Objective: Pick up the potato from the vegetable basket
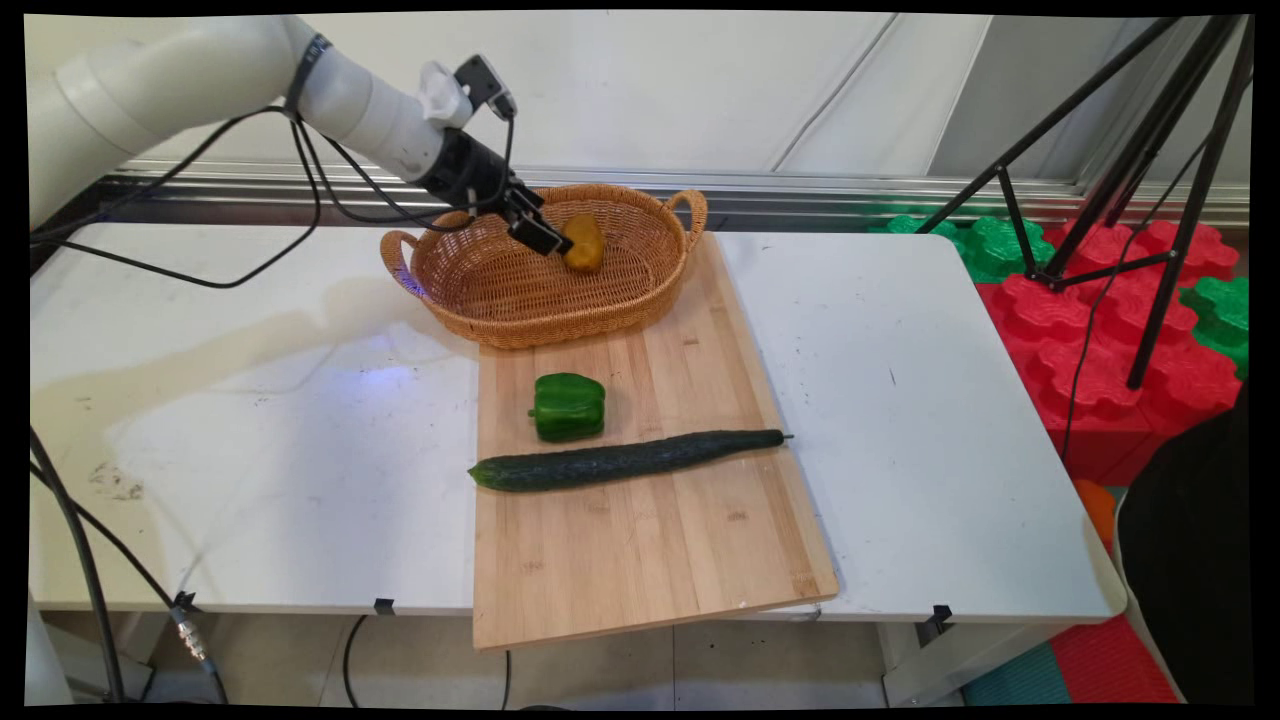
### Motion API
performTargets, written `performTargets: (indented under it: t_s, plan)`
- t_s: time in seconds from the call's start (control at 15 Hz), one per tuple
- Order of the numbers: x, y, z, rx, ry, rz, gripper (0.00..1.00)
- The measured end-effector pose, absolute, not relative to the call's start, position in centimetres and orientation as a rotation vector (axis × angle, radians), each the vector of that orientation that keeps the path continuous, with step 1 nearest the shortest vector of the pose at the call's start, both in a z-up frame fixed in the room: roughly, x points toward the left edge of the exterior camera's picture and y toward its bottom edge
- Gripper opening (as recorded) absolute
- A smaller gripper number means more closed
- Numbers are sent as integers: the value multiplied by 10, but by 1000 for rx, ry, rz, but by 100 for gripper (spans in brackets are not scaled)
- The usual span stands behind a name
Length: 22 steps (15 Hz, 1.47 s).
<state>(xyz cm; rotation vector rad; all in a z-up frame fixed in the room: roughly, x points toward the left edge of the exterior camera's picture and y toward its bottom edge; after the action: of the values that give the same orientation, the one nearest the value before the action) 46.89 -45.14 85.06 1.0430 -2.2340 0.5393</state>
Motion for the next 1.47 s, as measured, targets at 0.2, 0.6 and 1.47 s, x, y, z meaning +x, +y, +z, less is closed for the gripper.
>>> performTargets:
  t_s: [0.2,0.6,1.47]
  plan:
    - [465,-460,840,1081,-2232,522,100]
    - [458,-477,821,1152,-2219,497,100]
    - [443,-507,792,1227,-2209,487,100]
